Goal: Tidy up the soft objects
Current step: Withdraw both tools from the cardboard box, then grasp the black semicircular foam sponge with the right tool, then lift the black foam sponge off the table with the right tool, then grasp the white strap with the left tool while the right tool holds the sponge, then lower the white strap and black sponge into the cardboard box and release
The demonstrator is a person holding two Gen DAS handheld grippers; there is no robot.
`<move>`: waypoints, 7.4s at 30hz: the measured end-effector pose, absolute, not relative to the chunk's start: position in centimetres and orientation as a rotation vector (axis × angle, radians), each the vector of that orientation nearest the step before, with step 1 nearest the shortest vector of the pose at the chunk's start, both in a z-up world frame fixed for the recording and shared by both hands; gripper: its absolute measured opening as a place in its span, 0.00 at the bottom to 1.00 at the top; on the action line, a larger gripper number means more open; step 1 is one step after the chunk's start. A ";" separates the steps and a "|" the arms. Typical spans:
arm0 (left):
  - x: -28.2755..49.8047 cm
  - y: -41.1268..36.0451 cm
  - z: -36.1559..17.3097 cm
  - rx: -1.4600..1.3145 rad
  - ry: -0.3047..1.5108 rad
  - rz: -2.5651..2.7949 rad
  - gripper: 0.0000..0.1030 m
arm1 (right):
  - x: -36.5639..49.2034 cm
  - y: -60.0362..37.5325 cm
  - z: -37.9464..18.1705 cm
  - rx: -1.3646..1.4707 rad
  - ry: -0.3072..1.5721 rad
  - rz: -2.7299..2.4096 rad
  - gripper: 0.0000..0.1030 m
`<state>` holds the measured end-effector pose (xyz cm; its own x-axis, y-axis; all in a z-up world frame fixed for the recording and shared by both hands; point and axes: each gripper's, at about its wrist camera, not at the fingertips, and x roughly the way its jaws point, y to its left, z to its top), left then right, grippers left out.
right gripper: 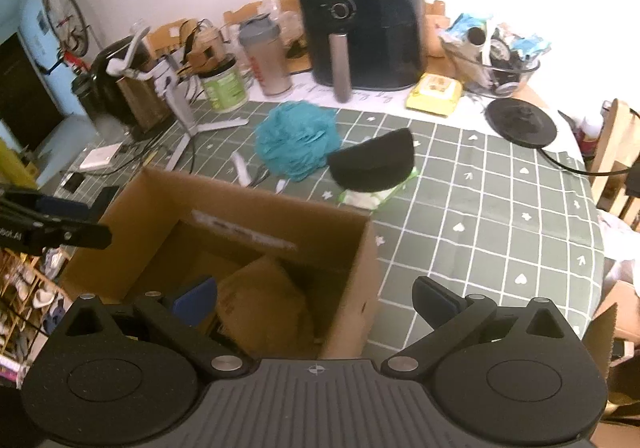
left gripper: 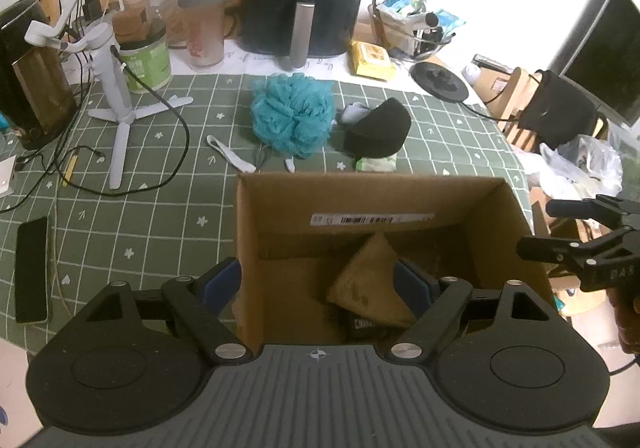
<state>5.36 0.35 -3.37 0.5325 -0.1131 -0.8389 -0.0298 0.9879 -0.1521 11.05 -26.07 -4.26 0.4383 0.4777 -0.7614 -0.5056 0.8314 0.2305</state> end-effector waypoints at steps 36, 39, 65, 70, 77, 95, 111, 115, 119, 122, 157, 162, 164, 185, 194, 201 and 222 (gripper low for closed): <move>10.8 4.8 -3.5 -0.219 0.964 -0.107 0.81 | 28.5 -24.0 -9.1 -0.040 0.976 0.562 0.88; 10.7 5.4 -3.6 -0.224 0.972 -0.101 0.81 | 29.6 -23.5 -10.2 -0.007 1.008 0.571 0.85; 11.2 8.2 -4.9 -0.268 1.008 -0.051 0.81 | 35.1 -24.3 -17.7 0.402 1.196 0.534 0.20; 11.5 8.0 -4.7 -0.264 1.001 -0.070 0.81 | 35.0 -26.5 -16.2 0.357 1.200 0.590 0.19; 11.7 7.9 -4.8 -0.256 1.001 -0.089 0.81 | 35.9 -29.4 -17.0 0.176 1.376 0.616 0.20; 12.0 8.9 -4.7 -0.263 1.002 -0.075 0.81 | 34.8 -27.7 -18.1 0.387 1.323 0.280 0.88; 14.1 9.2 -4.5 -0.219 0.975 -0.122 0.81 | 34.8 -26.1 -20.3 0.402 1.421 0.181 0.68; 15.2 9.0 -4.7 -0.185 0.964 -0.148 0.81 | 34.5 -26.0 -18.6 0.353 1.363 0.215 0.68; 16.5 8.7 -5.2 -0.126 0.948 -0.169 0.81 | 33.8 -26.0 -16.6 0.298 1.291 0.243 0.67; 17.5 8.2 -6.1 -0.052 0.932 -0.177 0.81 | 33.1 -26.0 -15.0 0.242 1.237 0.262 0.67; 25.1 8.3 -20.1 0.036 1.033 -0.014 0.50 | 22.8 -29.2 -7.7 0.222 1.026 0.208 0.67; 25.2 8.3 -20.0 0.055 1.020 -0.023 0.09 | 21.6 -29.6 -7.8 0.239 1.024 0.181 0.68; 25.5 8.7 -19.9 0.043 1.027 -0.028 0.04 | 21.1 -29.6 -7.7 0.236 1.020 0.181 0.68; 21.6 9.3 -11.6 -0.047 0.908 -0.100 0.03 | 19.4 -29.5 -4.1 0.173 0.913 0.304 0.67; 18.9 8.8 -6.7 -0.087 0.844 -0.122 0.03 | 18.3 -29.4 -2.1 0.187 0.882 0.403 0.67; 16.7 7.5 -2.9 -0.100 0.806 -0.165 0.03 | 17.2 -29.1 -0.5 0.204 0.869 0.504 0.67; 9.6 3.3 -1.9 -0.136 0.900 -0.262 0.03 | 13.2 -26.7 -1.5 0.134 0.934 0.701 0.67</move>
